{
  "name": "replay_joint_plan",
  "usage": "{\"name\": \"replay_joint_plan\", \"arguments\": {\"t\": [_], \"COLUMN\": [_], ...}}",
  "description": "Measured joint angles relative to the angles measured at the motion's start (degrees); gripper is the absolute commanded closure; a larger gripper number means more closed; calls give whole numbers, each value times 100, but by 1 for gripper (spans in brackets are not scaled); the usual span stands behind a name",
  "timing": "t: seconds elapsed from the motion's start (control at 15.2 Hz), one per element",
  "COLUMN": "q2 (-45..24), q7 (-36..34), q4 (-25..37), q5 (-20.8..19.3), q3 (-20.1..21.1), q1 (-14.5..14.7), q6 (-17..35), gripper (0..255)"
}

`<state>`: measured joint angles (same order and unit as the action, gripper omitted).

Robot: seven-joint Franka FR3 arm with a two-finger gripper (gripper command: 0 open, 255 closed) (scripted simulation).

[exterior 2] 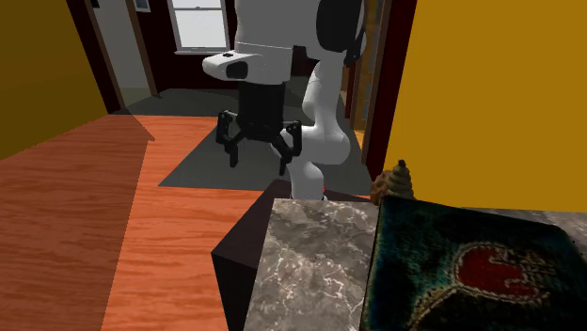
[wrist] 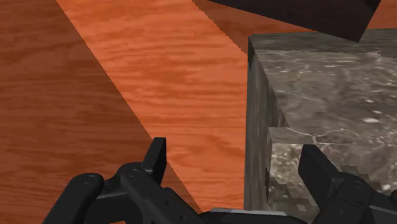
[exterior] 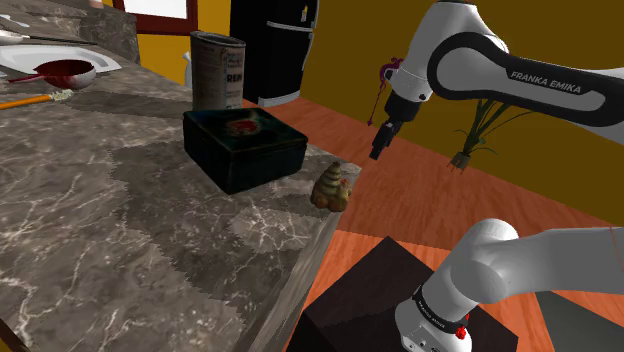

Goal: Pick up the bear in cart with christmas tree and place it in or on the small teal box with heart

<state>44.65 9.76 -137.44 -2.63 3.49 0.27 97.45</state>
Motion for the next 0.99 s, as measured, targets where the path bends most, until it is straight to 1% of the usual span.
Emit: {"name": "replay_joint_plan", "arguments": {"t": [0.13, 0.26, 0.4, 0.99], "q2": [-25, -21, -98, -609], "q7": [-31, -113, -290, -952], "q4": [20, 47, 109, 813], "q5": [50, 214, 447, 1440], "q3": [34, 126, 308, 937], "q1": [31, 132, 274, 810], "q6": [-22, -137, -219, -734], "gripper": [0, 0, 0, 0]}}
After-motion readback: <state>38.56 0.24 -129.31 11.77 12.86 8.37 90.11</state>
